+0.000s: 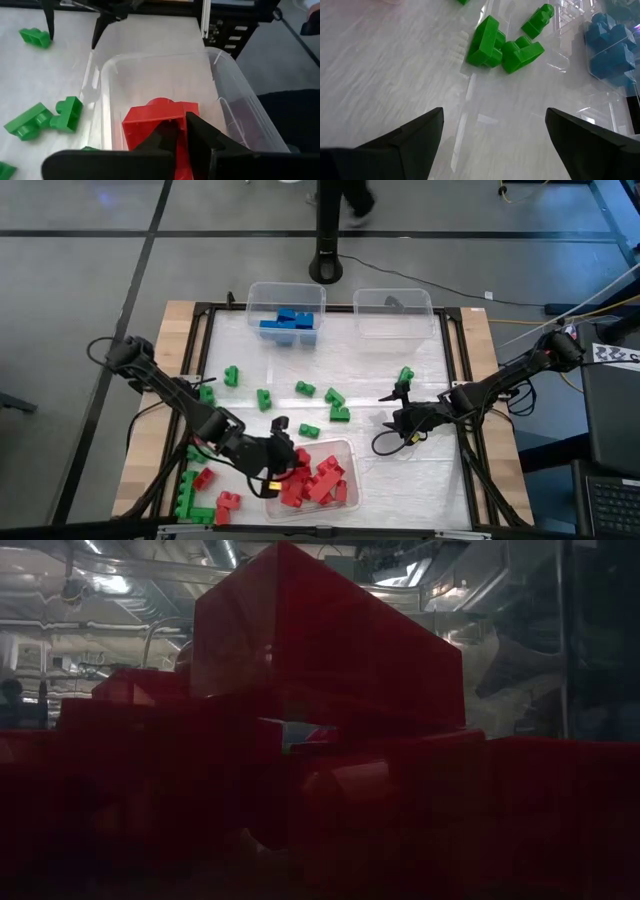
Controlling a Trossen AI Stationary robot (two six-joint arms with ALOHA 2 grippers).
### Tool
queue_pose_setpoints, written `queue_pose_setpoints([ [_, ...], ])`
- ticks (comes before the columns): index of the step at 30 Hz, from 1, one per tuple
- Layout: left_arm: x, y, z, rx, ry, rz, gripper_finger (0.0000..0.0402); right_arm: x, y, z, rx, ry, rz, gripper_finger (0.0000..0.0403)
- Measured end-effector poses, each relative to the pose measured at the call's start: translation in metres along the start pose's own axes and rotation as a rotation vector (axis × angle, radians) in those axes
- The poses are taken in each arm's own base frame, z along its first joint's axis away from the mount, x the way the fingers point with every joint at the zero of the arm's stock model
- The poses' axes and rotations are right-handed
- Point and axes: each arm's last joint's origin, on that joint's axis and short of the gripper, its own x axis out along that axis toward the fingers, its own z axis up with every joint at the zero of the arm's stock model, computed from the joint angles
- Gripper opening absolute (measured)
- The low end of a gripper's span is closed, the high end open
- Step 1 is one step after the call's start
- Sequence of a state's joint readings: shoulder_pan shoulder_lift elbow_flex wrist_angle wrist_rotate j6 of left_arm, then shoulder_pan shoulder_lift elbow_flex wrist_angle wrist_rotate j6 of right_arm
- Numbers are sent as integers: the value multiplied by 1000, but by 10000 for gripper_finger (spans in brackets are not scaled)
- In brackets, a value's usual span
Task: Sort blocks
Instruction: Put the red game piece into the bottom transparent bin
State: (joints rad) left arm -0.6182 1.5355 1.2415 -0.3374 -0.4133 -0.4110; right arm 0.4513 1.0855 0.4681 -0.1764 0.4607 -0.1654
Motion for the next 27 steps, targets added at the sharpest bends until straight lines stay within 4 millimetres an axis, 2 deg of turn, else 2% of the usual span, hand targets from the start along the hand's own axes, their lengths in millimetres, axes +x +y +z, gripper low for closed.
queue_pose_setpoints([
  [9, 16, 0, -4, -40, 11, 13, 29, 0, 0, 0, -1, 1, -1, 351],
  [12, 18, 3, -3, -78, 17, 8, 59, 0, 0, 0, -1, 1, -1, 351],
  [20, 19, 6, -3, -99, 48, -34, 173, 0, 0, 0, -1, 1, -2, 351],
  [23, 14, 8, -4, -76, 77, -25, 193, 0, 0, 0, -1, 1, -2, 351],
  [27, -1, 12, -6, -139, 134, -4, 199, 0, 0, 0, -1, 1, -3, 351],
])
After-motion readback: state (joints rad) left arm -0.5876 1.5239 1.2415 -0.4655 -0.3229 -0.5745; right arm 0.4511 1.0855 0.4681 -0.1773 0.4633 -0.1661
